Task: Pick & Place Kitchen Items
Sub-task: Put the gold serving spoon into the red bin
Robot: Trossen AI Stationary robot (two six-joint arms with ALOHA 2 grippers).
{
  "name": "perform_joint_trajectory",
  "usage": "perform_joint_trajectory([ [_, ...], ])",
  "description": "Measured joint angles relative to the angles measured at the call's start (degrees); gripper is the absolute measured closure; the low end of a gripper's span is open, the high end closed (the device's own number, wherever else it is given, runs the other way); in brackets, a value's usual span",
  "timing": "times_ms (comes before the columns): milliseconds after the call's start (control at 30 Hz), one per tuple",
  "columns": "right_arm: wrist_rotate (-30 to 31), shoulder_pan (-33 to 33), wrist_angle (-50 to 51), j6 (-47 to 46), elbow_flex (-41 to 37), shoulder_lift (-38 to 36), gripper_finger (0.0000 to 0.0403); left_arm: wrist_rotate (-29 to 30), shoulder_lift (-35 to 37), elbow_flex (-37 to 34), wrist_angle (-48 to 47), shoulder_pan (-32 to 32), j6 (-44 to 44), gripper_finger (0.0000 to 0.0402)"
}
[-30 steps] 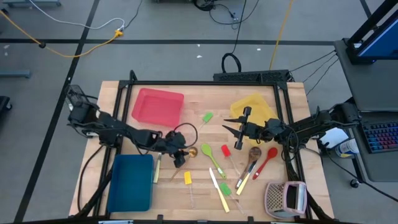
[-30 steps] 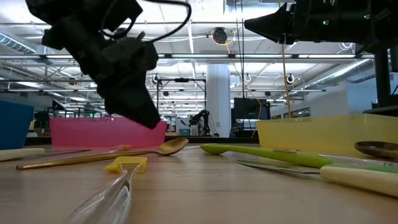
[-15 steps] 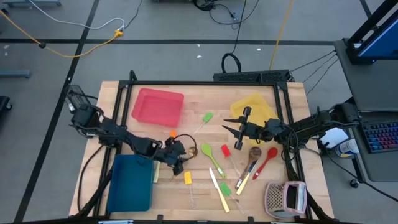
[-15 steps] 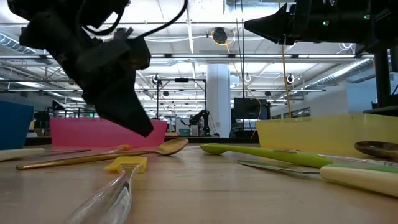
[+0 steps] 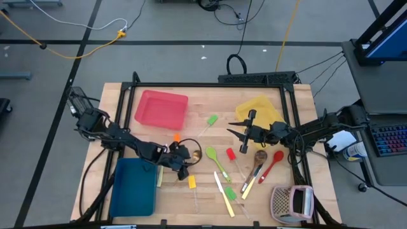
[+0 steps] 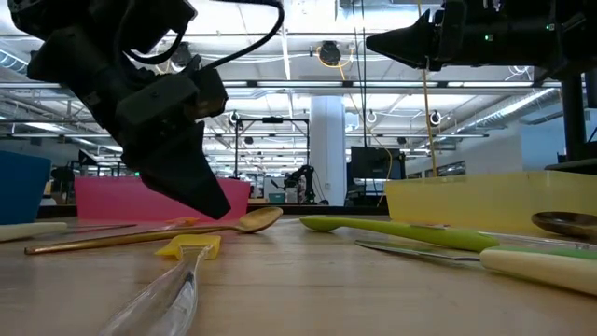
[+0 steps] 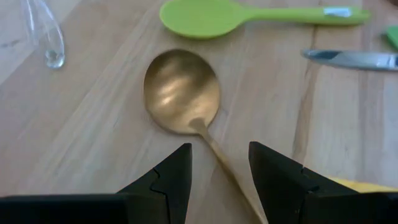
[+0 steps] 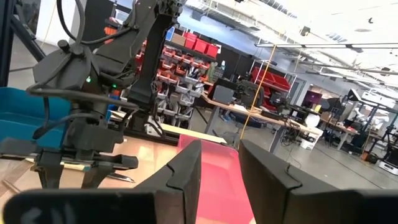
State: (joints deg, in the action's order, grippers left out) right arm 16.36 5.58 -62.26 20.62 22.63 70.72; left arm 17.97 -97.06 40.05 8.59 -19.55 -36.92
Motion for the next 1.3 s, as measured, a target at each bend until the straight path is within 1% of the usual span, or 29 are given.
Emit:
perform_joint_trajectory([
  [100, 0.0, 0.0, 0.4, 0.0, 0.0, 0.0, 0.0303, -0.1, 0.0, 0.0, 0.1, 0.5, 0.2, 0.0238],
  [400, 0.0, 0.0, 0.4, 0.0, 0.0, 0.0, 0.0303, -3.6, 0.0, 0.0, 0.3, 2.6, 0.1, 0.0238],
  [567, 0.0, 0.0, 0.4, 0.0, 0.0, 0.0, 0.0303, -4.0, 0.0, 0.0, 0.2, 2.6, -0.1, 0.0238],
  [700, 0.0, 0.0, 0.4, 0.0, 0.0, 0.0, 0.0303, -4.1, 0.0, 0.0, 0.2, 3.1, 1.5, 0.0238],
  [900, 0.0, 0.0, 0.4, -0.1, 0.0, 0.0, 0.0303, -6.8, 0.0, 0.0, 0.0, 5.6, 5.4, 0.0238],
  [967, 0.0, 0.0, 0.4, -3.0, 0.0, 0.0, 0.0303, -8.6, 0.0, 0.0, -0.5, 6.7, 7.3, 0.0238],
  [1033, 0.0, 0.1, 0.4, -5.9, 0.0, 0.0, 0.0303, -11.2, 0.7, 0.0, -2.2, 7.7, 8.0, 0.0238],
  [1133, 0.0, 0.1, 0.0, -5.4, 0.0, 0.0, 0.0303, -14.2, 2.1, 1.7, -8.3, 8.9, 7.3, 0.0238],
  [1200, 0.0, 0.1, -0.2, -4.9, 0.0, 0.0, 0.0303, -14.3, 2.7, 3.9, -13.7, 9.0, 6.8, 0.0238],
  [1300, 0.0, 0.1, -0.1, -5.2, 0.0, 0.0, 0.0303, -13.7, 2.6, 8.0, -17.4, 8.2, 6.4, 0.0238],
])
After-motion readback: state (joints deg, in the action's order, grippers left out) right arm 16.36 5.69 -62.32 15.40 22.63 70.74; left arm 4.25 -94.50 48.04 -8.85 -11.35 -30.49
